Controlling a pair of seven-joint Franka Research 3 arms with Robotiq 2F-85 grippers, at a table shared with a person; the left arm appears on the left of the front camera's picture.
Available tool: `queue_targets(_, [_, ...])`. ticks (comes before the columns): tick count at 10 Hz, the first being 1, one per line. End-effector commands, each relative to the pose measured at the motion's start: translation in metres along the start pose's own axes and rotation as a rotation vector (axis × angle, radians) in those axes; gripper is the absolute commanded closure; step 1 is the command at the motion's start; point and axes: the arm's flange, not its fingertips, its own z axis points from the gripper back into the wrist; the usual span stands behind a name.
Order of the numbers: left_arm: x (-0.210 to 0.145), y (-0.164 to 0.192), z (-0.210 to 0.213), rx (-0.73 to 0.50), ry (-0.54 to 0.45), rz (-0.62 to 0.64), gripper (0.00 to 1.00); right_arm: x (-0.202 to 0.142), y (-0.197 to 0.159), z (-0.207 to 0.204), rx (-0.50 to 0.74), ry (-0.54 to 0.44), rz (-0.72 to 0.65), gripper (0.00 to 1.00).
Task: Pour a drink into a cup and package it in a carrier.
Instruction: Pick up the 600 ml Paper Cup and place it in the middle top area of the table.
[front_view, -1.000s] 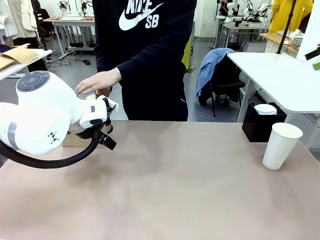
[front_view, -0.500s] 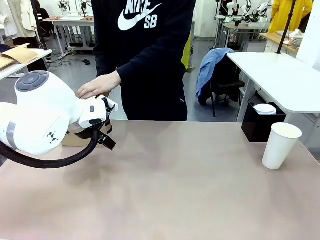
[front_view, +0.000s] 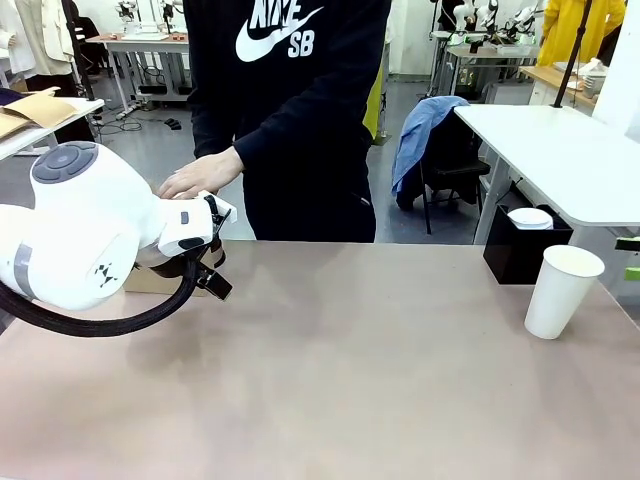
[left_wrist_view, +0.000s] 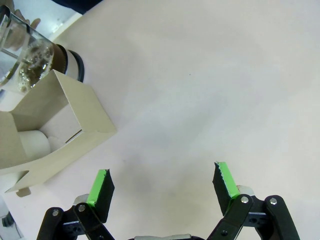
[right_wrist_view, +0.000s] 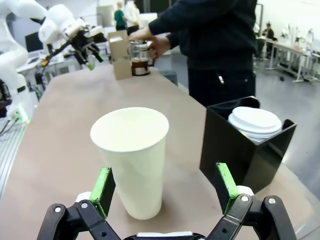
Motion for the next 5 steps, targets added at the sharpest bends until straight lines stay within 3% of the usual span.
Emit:
queue_targets(1, [0.0,0.001,0.0,-0.001,-0.001,0.002,0.0,-0.003,0.005,-0.001,0.054,-0.003,0.016,0.0])
queue_targets(5, [0.0,0.001,0.0,-0.001,-0.001,0.002,0.0,-0.023,0.011,-0.027,0.132,-0.024,-0.027,0.0])
